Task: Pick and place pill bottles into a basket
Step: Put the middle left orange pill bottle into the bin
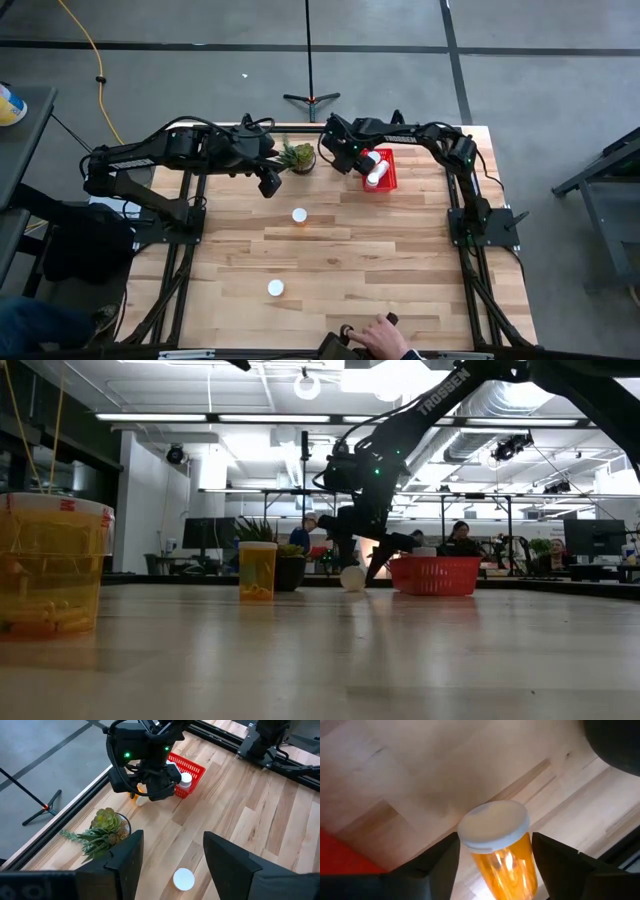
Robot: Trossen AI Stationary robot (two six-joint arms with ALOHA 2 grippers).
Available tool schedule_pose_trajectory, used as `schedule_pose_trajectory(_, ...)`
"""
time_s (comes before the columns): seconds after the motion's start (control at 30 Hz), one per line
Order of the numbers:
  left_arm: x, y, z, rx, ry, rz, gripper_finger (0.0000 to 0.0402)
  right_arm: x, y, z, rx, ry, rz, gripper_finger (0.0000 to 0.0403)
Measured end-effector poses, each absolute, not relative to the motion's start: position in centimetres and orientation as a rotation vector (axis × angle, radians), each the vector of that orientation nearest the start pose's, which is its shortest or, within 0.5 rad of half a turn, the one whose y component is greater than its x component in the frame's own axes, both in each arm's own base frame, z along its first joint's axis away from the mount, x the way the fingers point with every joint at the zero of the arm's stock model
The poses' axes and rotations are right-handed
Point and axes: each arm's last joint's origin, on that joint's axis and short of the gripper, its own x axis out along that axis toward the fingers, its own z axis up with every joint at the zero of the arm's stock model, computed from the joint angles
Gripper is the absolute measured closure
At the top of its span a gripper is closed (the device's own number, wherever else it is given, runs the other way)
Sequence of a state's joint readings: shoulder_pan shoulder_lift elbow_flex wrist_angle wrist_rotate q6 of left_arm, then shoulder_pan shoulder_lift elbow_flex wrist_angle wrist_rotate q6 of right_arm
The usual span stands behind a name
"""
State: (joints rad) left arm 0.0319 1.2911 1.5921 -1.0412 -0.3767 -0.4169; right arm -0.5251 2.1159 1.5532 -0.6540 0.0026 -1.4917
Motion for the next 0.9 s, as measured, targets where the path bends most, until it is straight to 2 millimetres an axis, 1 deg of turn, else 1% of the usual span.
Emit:
schedule_pose_trajectory(0.23,23.3,1.8,42.3,-0.272,0.638,0.537,0.0163,37.1,-21.4,15.8,-0.931,1.214,0.514,0.0193)
schedule_pose_trajectory(0.43,23.3,1.8,42.3,-0.274,0.637,0.537,0.0163,37.0,-20.8,15.7,-0.86,1.234,0.51,0.02)
schedule_pose_trajectory(0.6,23.3,1.8,42.3,-0.276,0.637,0.538,0.0163,37.1,-19.8,15.6,-0.746,1.224,0.541,0.0201)
schedule_pose_trajectory(0.9,23.3,1.8,42.3,-0.277,0.637,0.537,0.0163,38.1,-17.6,15.6,-0.761,1.192,0.592,0.0201)
